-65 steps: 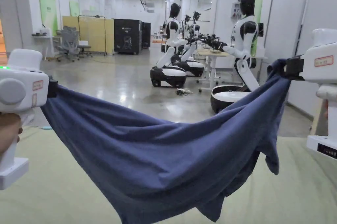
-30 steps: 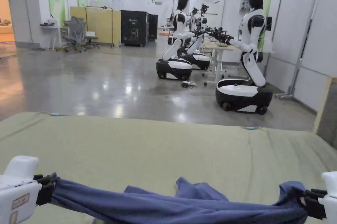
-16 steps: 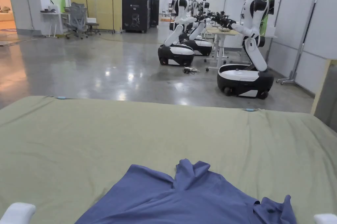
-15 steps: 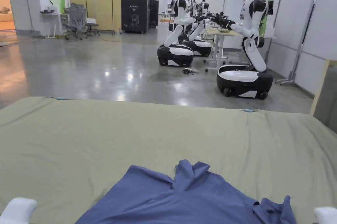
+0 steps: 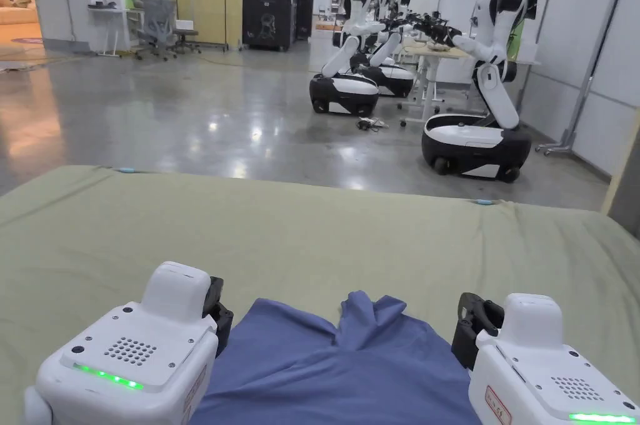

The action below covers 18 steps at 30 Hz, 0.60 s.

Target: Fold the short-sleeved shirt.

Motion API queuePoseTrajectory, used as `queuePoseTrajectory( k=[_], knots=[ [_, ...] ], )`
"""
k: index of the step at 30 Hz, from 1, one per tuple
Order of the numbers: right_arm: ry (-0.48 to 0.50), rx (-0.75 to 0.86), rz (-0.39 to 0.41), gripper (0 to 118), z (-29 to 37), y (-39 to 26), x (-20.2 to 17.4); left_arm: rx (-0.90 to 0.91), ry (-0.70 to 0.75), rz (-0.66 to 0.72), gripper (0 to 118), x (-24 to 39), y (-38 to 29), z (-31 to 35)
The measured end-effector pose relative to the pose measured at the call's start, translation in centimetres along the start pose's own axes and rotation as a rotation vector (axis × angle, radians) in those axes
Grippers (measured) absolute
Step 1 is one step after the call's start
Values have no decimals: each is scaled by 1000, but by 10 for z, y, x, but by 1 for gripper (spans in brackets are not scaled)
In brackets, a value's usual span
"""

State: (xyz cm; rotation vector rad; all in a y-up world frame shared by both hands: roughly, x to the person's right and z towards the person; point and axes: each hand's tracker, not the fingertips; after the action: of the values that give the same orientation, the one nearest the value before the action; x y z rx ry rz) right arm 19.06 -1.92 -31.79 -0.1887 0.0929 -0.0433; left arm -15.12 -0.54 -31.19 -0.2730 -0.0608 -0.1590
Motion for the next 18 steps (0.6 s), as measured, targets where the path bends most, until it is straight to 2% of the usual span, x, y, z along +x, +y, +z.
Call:
queuePoseTrajectory(
  k=[1, 3, 5, 8, 11, 12, 13, 14, 15, 18],
  knots=[
    [51, -22, -34, 3, -1, 1, -1, 46, -29, 9, 0, -9, -7, -1],
    [31, -7, 3, 3, 1, 0, -8, -13, -13, 60, 0, -34, -15, 0],
    [51, -21, 43, 3, 1, 2, -11, -60, 20, 57, 0, -60, -27, 4],
    [71, -46, 59, 3, -1, -1, -15, -183, 88, 65, 0, -111, -61, 6],
    [97, -73, 44, 3, -7, -8, -21, -354, 50, 161, 0, -145, -92, 8],
    [109, -94, 29, 3, -12, -11, -23, -406, 58, 166, 12, -152, -106, 6],
    [116, -112, 15, 3, -16, -14, -26, -424, 74, 149, 45, -152, -114, 5],
    [122, -123, 2, 3, -20, -18, -29, -445, 70, 124, 90, -155, -126, 0],
    [124, -133, -4, 3, -25, -21, -32, -478, 46, 127, 118, -157, -139, -4],
    [130, -163, 0, 3, -32, -29, -42, -530, 23, 176, 117, -151, -153, -14]
  ],
)
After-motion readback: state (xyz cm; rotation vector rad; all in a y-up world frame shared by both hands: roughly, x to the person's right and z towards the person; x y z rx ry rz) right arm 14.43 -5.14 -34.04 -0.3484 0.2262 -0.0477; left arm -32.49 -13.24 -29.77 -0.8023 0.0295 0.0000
